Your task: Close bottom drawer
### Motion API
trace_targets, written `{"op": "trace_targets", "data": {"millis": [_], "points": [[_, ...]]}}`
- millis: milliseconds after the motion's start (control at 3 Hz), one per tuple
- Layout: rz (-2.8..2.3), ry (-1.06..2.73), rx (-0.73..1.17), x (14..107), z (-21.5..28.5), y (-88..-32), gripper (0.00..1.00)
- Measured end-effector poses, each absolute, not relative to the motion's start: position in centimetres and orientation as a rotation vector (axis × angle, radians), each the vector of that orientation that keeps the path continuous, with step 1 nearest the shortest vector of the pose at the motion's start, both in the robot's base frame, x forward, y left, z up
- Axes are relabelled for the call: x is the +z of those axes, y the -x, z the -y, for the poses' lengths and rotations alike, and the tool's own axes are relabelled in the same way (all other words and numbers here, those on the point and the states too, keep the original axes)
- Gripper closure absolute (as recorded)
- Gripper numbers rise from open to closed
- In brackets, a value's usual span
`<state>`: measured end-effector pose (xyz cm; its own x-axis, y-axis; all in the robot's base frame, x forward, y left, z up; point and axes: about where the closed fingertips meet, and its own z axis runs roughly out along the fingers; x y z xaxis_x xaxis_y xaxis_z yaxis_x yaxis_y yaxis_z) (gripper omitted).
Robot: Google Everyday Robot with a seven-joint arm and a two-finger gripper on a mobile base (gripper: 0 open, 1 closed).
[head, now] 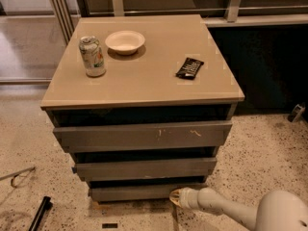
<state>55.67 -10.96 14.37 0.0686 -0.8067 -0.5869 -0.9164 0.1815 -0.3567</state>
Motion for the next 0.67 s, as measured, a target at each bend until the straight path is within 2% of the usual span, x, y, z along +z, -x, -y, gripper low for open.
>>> {"op": "trace_targets", "data": {"millis": [667], "points": [[-1.758,1.672,0.190,14.47,10.13,-57.86,1.00]]}}
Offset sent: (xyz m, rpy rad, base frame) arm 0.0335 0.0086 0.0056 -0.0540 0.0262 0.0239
